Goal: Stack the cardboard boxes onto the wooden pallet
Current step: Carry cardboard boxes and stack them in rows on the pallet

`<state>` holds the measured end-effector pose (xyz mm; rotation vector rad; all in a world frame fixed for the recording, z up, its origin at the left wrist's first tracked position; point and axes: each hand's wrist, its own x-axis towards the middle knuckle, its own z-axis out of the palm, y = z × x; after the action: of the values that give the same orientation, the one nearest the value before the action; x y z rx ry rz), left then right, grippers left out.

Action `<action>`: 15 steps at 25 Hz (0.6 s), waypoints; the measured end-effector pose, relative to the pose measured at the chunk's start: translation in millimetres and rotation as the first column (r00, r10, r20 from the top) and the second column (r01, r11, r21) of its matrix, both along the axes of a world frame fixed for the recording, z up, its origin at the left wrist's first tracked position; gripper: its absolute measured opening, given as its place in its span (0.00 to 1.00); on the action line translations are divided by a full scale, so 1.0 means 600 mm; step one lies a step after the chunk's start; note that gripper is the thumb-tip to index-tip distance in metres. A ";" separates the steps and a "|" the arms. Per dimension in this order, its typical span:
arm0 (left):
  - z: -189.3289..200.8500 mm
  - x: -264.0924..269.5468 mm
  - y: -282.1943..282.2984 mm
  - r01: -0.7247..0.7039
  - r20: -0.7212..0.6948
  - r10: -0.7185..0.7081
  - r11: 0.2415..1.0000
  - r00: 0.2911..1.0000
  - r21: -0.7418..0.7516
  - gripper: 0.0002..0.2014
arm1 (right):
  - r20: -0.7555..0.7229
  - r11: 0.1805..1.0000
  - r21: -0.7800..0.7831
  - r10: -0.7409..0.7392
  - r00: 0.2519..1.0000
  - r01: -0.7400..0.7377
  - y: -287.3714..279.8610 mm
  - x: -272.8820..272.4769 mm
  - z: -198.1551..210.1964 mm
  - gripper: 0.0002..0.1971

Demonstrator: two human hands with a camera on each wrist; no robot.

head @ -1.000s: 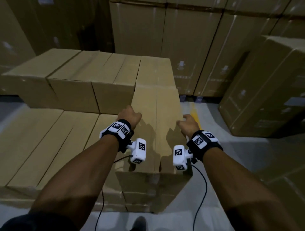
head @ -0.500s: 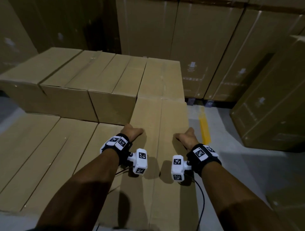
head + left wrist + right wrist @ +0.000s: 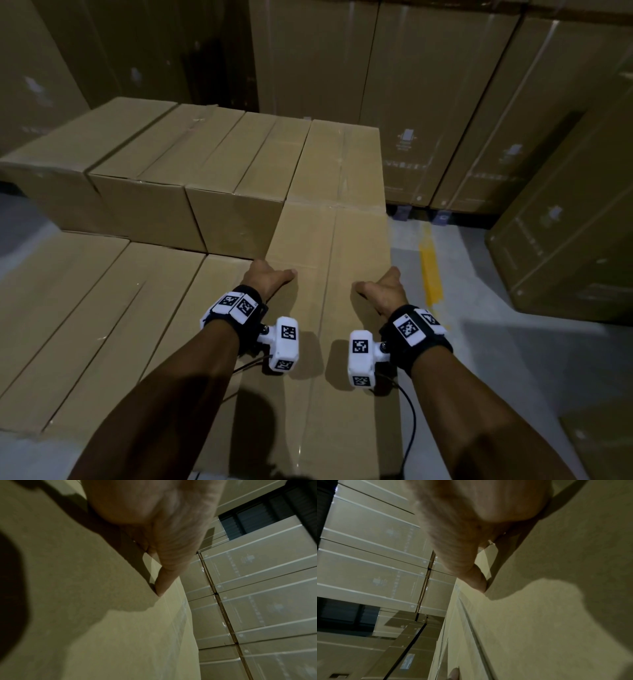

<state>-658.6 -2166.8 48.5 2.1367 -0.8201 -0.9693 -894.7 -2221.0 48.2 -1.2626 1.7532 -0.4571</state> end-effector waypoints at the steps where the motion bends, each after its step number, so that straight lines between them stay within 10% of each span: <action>1: 0.001 0.000 0.001 -0.005 -0.004 0.005 1.000 1.000 0.004 0.41 | -0.001 1.000 0.000 0.004 1.000 -0.004 0.000 0.001 0.000 0.51; 15: -0.009 -0.010 -0.002 0.017 0.014 -0.017 1.000 1.000 0.002 0.40 | -0.032 1.000 -0.009 -0.009 0.999 0.009 0.002 0.000 -0.004 0.51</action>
<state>-664.4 -2168.1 42.8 2.1434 -0.8461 -0.9650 -894.7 -2219.7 45.9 -1.2748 1.7858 -0.4527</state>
